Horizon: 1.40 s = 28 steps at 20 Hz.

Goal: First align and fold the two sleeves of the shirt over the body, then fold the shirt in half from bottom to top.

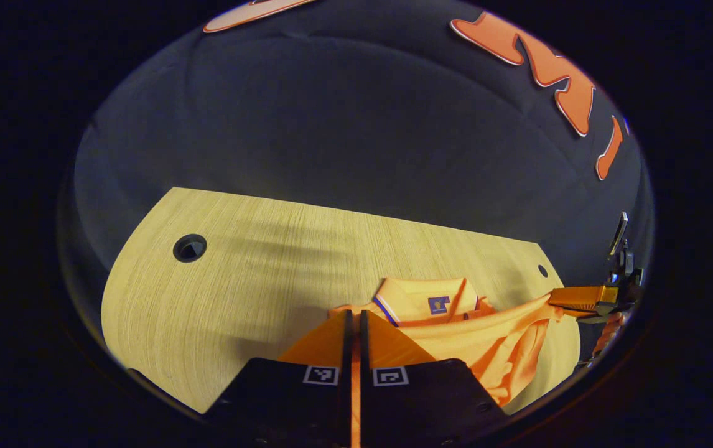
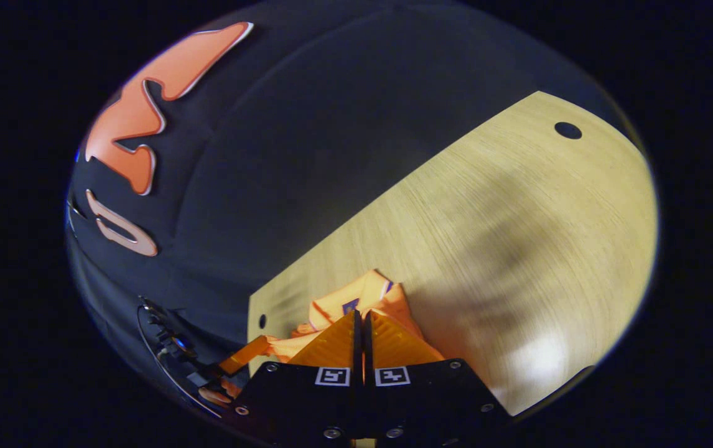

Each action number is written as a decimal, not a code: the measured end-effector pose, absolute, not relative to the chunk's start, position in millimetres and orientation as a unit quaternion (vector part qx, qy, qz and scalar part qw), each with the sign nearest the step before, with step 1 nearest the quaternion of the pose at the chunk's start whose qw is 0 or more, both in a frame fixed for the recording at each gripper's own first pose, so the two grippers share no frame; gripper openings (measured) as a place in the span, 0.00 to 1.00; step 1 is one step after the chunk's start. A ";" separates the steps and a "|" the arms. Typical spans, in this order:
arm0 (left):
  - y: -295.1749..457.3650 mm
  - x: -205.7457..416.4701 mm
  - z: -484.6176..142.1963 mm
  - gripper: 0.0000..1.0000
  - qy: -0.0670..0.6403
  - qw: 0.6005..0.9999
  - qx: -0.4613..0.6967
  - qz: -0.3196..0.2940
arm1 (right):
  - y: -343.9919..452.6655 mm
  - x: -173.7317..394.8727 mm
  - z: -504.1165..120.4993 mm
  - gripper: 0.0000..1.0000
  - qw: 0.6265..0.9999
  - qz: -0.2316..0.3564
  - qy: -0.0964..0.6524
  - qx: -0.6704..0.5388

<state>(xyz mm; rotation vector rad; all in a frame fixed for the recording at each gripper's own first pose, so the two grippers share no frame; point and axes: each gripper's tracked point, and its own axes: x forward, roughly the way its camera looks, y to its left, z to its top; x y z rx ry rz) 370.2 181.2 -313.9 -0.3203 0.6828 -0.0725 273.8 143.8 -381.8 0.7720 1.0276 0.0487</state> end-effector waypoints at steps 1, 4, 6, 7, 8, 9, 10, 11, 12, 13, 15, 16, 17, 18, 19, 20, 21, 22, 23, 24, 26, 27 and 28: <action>186.8 373.2 -316.1 0.07 0.335 0.931 -0.141 -0.025 | 144.1 269.0 -389.0 0.01 0.790 0.014 0.500 0.355; 191.7 365.0 -313.6 0.53 0.348 0.930 -0.119 -0.011 | 144.0 260.7 -394.9 0.23 0.793 0.003 0.513 0.329; 188.2 354.4 -307.2 0.89 0.357 0.926 -0.125 -0.008 | 135.1 258.3 -383.3 0.48 0.809 0.006 0.506 0.300; 188.0 348.1 -301.9 0.88 0.355 0.926 -0.129 -0.003 | 138.5 252.3 -373.2 0.60 0.817 0.010 0.502 0.286; 187.8 340.8 -295.0 0.97 0.351 0.927 -0.133 0.003 | 139.3 248.5 -363.6 0.83 0.826 0.017 0.493 0.273; 187.1 333.0 -287.7 0.95 0.344 0.929 -0.135 0.008 | 139.7 244.4 -354.3 0.87 0.836 0.022 0.483 0.260; 186.0 323.8 -279.2 0.97 0.338 0.932 -0.133 0.012 | 139.8 239.6 -342.7 0.92 0.845 0.030 0.474 0.247; 183.1 314.0 -270.0 0.98 0.331 0.934 -0.131 0.014 | 139.6 232.3 -331.5 0.92 0.851 0.036 0.468 0.236; 179.0 305.3 -260.9 0.99 0.325 0.937 -0.129 0.017 | 140.4 224.9 -320.7 0.93 0.856 0.042 0.463 0.228; 177.9 296.5 -252.3 0.99 0.318 0.939 -0.128 0.021 | 142.6 216.4 -310.1 0.94 0.861 0.051 0.456 0.222; 177.3 274.7 -234.1 0.99 0.303 0.944 -0.131 0.028 | 143.2 202.5 -293.7 0.94 0.873 0.060 0.440 0.204; 176.8 260.0 -221.9 0.99 0.293 0.947 -0.127 0.034 | 142.1 195.0 -284.7 0.95 0.881 0.061 0.428 0.194; 180.6 249.2 -212.2 0.99 0.275 0.953 -0.116 0.049 | 141.2 188.8 -273.3 0.95 0.889 0.062 0.413 0.189; 175.9 237.1 -202.9 0.99 0.264 0.956 -0.111 0.057 | 145.1 181.1 -262.4 0.94 0.894 0.068 0.401 0.187; 171.6 225.6 -193.3 0.99 0.254 0.959 -0.108 0.062 | 145.6 171.0 -252.5 0.95 0.899 0.073 0.390 0.183; 167.7 214.0 -183.5 0.99 0.243 0.962 -0.104 0.064 | 144.8 163.3 -242.3 0.94 0.906 0.078 0.377 0.175; 165.3 203.8 -175.3 0.99 0.233 0.965 -0.102 0.066 | 142.9 155.6 -234.1 0.95 0.913 0.080 0.365 0.163; 160.8 190.3 -167.2 0.98 0.221 0.968 -0.100 0.067 | 142.8 147.7 -225.7 0.94 0.919 0.083 0.354 0.151; 156.6 178.8 -156.9 0.98 0.210 0.970 -0.099 0.068 | 142.9 138.7 -217.7 0.94 0.924 0.087 0.344 0.141; 152.5 168.2 -146.6 0.98 0.197 0.973 -0.097 0.069 | 146.1 130.2 -209.2 0.94 0.929 0.091 0.333 0.132; 142.6 145.0 -132.9 0.98 0.176 0.978 -0.094 0.069 | 145.4 114.2 -190.8 0.94 0.938 0.097 0.312 0.118; 137.3 134.2 -125.6 0.98 0.166 0.979 -0.093 0.068 | 145.2 105.8 -184.3 0.94 0.942 0.100 0.301 0.110; 131.0 123.0 -119.0 0.98 0.159 0.981 -0.092 0.068 | 142.7 96.2 -176.1 0.94 0.945 0.105 0.292 0.104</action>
